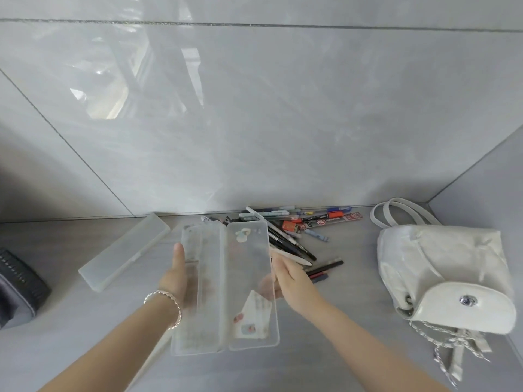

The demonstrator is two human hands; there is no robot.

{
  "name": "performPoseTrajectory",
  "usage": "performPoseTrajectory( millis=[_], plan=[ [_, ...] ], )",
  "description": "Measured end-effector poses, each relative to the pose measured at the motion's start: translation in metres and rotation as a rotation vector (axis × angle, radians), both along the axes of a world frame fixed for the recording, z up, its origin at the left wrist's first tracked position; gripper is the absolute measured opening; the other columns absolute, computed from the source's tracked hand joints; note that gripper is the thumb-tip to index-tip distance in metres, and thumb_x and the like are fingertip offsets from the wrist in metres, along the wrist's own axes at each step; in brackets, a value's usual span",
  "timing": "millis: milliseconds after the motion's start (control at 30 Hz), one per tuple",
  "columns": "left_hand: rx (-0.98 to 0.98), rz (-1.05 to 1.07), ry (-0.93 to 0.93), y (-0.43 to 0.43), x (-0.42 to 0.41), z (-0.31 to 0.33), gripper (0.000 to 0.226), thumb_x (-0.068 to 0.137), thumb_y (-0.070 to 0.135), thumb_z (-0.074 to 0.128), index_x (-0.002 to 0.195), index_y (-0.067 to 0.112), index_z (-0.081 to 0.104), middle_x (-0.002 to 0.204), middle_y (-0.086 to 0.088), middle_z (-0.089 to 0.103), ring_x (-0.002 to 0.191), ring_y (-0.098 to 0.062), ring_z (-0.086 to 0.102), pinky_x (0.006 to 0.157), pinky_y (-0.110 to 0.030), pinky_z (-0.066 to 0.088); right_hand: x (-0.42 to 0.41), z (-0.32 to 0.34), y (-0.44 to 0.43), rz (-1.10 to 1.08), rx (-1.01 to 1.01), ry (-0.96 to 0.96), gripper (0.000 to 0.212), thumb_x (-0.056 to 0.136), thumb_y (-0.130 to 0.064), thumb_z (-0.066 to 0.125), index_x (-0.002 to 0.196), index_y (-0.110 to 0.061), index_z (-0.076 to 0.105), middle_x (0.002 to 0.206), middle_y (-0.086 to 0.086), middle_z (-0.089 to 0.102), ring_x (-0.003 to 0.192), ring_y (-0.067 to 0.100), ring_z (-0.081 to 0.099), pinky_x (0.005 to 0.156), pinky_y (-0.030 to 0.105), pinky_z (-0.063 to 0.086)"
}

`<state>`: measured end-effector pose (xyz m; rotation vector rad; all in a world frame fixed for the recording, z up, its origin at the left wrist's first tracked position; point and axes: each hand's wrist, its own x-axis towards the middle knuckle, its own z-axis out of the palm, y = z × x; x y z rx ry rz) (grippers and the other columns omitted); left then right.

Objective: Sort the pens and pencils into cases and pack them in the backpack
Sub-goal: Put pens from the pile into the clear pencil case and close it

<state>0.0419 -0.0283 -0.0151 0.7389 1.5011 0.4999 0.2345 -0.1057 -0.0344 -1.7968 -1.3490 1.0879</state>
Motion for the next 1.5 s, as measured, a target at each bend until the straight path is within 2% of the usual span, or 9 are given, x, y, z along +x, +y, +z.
performPoseTrajectory(
  millis=[300,433,667,867,933,1100,1267,1400,1500],
  plan=[
    [0.044,-0.009,0.297,0.023,0.007,-0.008,0.075,0.093,0.058,0.025,0.129,-0.004,0.048,0.119,-0.019,0.058,0.105,-0.031,0.054,0.094,-0.033,0.039,0.095,-0.039,0.008,0.337,-0.352,-0.864,0.027,0.092,-0.011,0.048,0.119,-0.01,0.052,0.121,0.008,0.045,0.11,0.025,0.047,0.087,0.037,0.046],
    [-0.006,0.029,0.25,0.019,0.003,-0.008,0.066,0.093,0.058,0.025,0.081,0.004,0.061,0.043,-0.002,0.065,0.037,-0.015,0.062,0.051,-0.028,0.046,0.1,-0.04,0.019,0.495,-0.358,-0.919,0.026,0.094,-0.017,0.049,0.118,-0.006,0.05,0.12,0.01,0.045,0.109,0.026,0.048,0.085,0.037,0.044],
    [-0.046,0.062,0.196,0.013,0.005,-0.006,0.068,0.095,0.055,0.029,0.124,-0.003,0.051,0.071,-0.005,0.049,0.053,-0.019,0.052,0.038,-0.024,0.042,0.109,-0.037,0.03,0.694,-0.452,-0.986,0.032,0.09,-0.02,0.053,0.118,-0.005,0.05,0.121,0.012,0.047,0.116,0.027,0.042,0.089,0.036,0.041],
    [-0.046,0.079,0.214,0.006,0.005,-0.006,0.066,0.094,0.055,0.03,0.115,-0.003,0.054,0.068,-0.002,0.042,0.037,-0.013,0.053,0.035,-0.023,0.04,0.123,-0.031,0.017,0.494,-0.297,-0.808,0.034,0.088,-0.035,0.058,0.114,-0.013,0.057,0.1,0.002,0.051,0.105,0.02,0.049,0.074,0.025,0.032],
    [-0.053,0.051,0.241,0.004,0.006,-0.003,0.054,0.096,0.05,0.03,0.083,0.004,0.055,0.064,-0.002,0.041,0.028,-0.01,0.051,0.029,-0.019,0.037,0.126,-0.027,0.013,0.449,-0.237,-0.813,0.033,0.087,-0.039,0.057,0.108,-0.014,0.061,0.096,0.002,0.053,0.095,0.017,0.049,0.069,0.024,0.03],
    [-0.062,0.082,0.245,-0.004,0.014,0.004,0.053,0.098,0.046,0.031,0.062,0.008,0.042,0.014,0.003,0.035,0.013,0.0,0.038,0.018,-0.012,0.025,0.13,-0.023,0.004,0.4,-0.185,-0.811,0.031,0.088,-0.041,0.054,0.104,-0.017,0.067,0.09,0.0,0.049,0.097,0.018,0.052,0.065,0.027,0.034],
    [-0.126,0.112,0.271,0.002,0.003,-0.017,0.078,0.085,0.07,0.029,0.104,0.001,0.061,0.085,-0.014,0.068,0.087,-0.028,0.065,0.086,-0.032,0.052,0.104,-0.016,0.004,0.171,0.031,-0.684,0.016,0.094,-0.026,0.05,0.087,-0.016,0.062,0.08,0.001,0.058,0.075,0.021,0.056,0.058,0.027,0.039],
    [-0.129,0.109,0.284,0.007,-0.014,-0.052,0.117,0.041,0.092,0.026,0.111,0.005,0.064,0.103,-0.017,0.068,0.099,-0.037,0.064,0.097,-0.049,0.047,0.076,-0.02,-0.01,0.322,-0.198,-0.56,0.009,0.093,-0.027,0.049,0.097,-0.03,0.056,0.08,-0.006,0.063,0.067,0.012,0.056,0.058,0.023,0.042],
    [-0.133,0.114,0.263,0.005,-0.018,-0.044,0.1,0.065,0.085,0.031,0.114,0.004,0.062,0.11,-0.019,0.066,0.102,-0.038,0.063,0.096,-0.05,0.048,0.068,-0.043,-0.022,0.407,-0.329,-0.751,0.026,0.09,-0.033,0.051,0.115,-0.024,0.053,0.113,-0.002,0.064,0.1,0.02,0.06,0.079,0.032,0.048]
  ],
)
